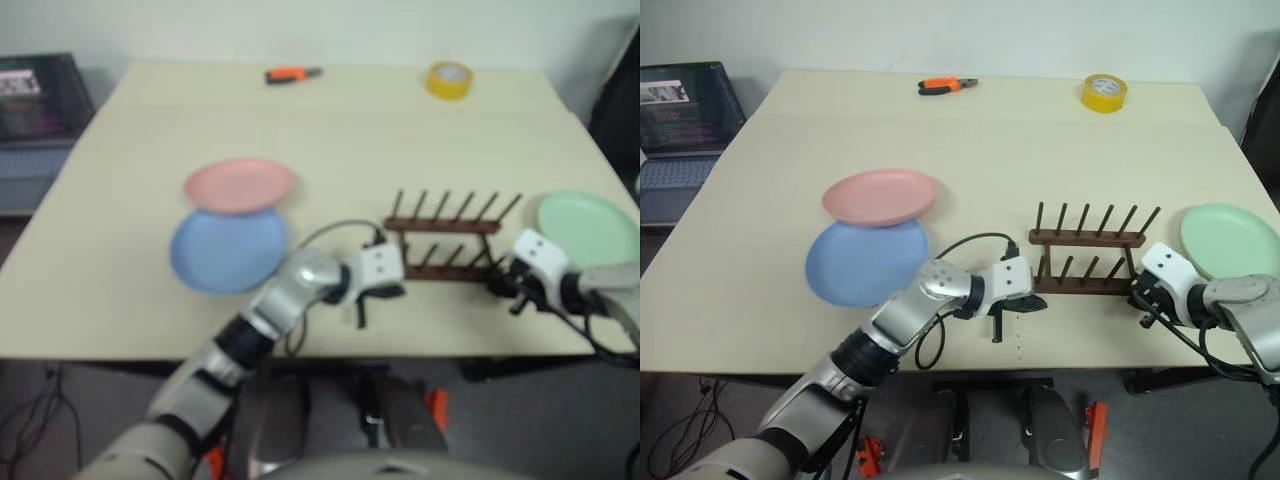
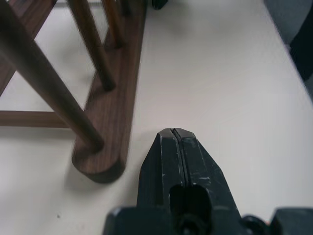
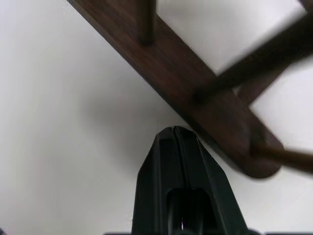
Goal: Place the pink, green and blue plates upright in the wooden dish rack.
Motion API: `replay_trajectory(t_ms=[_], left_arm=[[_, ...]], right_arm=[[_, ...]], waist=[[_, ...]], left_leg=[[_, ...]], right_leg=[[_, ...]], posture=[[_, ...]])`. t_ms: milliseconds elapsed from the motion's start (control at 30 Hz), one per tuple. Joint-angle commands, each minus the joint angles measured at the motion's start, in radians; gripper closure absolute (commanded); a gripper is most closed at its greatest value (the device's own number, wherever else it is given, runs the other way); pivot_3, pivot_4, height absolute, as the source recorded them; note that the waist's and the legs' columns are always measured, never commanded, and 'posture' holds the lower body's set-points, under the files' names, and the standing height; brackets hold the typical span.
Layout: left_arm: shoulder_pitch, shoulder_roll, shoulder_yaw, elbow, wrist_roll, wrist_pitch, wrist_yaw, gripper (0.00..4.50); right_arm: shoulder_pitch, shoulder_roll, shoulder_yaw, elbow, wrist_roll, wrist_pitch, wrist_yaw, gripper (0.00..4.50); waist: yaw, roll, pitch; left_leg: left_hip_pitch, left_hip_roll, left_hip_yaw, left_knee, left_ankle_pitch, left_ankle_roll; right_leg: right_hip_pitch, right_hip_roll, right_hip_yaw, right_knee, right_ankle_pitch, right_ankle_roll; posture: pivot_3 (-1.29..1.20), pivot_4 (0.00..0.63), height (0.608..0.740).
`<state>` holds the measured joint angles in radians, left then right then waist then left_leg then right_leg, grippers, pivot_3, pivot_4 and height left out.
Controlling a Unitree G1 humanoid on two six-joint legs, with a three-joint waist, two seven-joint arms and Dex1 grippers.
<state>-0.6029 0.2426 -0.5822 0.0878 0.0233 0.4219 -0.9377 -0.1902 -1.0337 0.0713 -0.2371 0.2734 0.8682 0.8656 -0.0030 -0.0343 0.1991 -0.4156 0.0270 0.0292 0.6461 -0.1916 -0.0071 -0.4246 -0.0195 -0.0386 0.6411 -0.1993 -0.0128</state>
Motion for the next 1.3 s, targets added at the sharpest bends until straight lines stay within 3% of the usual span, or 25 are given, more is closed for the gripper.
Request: replay_trajectory(t_ms=[33,333,1000,1300], left_arm=[[-0.026,-0.034,0.017,0.012,0.015,-0.022,0.037,4.5],[-0.041,-0.1,0.067,0.077,0.044,-0.02,0.164,4.5],[-0.139,-0.149,0.113,0.312,0.139,-0.122,0.341,4.5],[-0.209,-0.164,0.137,0.444,0.166,-0.191,0.4,4.5]], right_arm=[[-0.033,0.026,0.049,0.034,-0.055,-0.04,-0.021,4.46],[-0.133,0.139,0.11,0.158,-0.15,-0.162,-0.053,4.46],[-0.29,0.346,0.149,0.418,-0.331,-0.408,-0.127,4.46],[-0.303,0.4,0.148,0.444,-0.357,-0.435,-0.125,4.46]], waist=[[-0.002,0.0,0.0],[-0.013,-0.004,-0.002],[-0.029,-0.004,-0.002],[-0.029,-0.004,-0.002]], left_leg=[[0.0,0.0,0.0,0.0,0.0,0.0],[0.003,0.001,0.0,0.001,0.0,0.0],[0.006,0.003,0.002,-0.001,0.0,0.0],[0.006,0.002,0.002,-0.004,0.0,0.0]], right_leg=[[0.0,0.0,0.0,0.0,0.0,0.0],[0.001,-0.001,0.0,-0.001,0.0,0.0],[0.004,0.0,0.001,-0.011,0.004,0.006],[0.003,0.0,0.001,-0.011,0.005,0.007]], posture=[[0.0,0.15,0.74],[0.0,0.15,0.74],[0.0,0.15,0.74],[0.0,0.15,0.74]])
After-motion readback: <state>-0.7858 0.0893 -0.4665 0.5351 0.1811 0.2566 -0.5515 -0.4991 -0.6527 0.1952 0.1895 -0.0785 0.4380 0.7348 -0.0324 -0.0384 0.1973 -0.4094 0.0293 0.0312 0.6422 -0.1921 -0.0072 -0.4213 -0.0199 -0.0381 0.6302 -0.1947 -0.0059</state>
